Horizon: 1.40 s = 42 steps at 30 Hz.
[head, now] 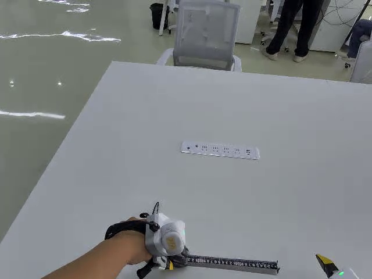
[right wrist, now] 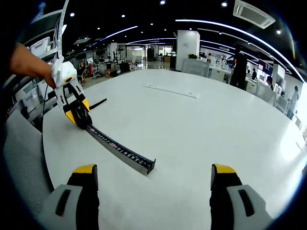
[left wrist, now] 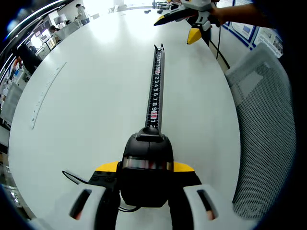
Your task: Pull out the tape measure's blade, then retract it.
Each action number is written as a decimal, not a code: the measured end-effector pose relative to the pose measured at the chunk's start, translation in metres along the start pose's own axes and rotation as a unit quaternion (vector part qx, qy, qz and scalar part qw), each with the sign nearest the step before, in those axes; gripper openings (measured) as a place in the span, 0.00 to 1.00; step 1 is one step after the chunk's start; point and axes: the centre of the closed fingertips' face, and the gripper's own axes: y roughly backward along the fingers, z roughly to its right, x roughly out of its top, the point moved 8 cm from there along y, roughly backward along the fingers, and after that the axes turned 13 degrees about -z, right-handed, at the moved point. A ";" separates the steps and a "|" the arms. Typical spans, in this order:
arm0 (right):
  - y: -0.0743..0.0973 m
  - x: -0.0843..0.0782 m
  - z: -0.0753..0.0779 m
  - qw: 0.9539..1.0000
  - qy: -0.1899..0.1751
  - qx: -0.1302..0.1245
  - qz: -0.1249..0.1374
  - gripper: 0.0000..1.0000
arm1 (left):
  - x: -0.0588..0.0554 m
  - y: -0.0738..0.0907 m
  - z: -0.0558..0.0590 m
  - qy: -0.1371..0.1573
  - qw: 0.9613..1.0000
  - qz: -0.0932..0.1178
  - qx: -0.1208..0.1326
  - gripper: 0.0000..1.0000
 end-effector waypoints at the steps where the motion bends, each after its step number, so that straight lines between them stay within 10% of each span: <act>1: 0.003 -0.002 -0.004 1.000 0.004 -0.003 0.002 1.00 | 0.000 0.000 0.000 0.000 1.000 0.000 0.000 0.35; 25: 0.031 -0.021 -0.039 0.999 -0.026 -0.005 0.024 1.00 | -0.001 0.001 -0.001 0.019 1.000 0.001 -0.006 0.37; 30: 0.029 -0.024 -0.039 0.999 -0.032 -0.003 0.016 1.00 | -0.003 0.002 -0.005 0.030 0.999 0.007 0.018 0.64; 36: 0.028 -0.023 -0.040 1.000 -0.028 -0.003 0.010 1.00 | -0.010 0.013 -0.013 0.130 0.989 0.066 0.020 0.98; 42: 0.027 -0.022 -0.039 1.000 -0.027 -0.007 0.010 1.00 | -0.026 0.023 -0.018 0.176 0.979 0.098 0.038 0.99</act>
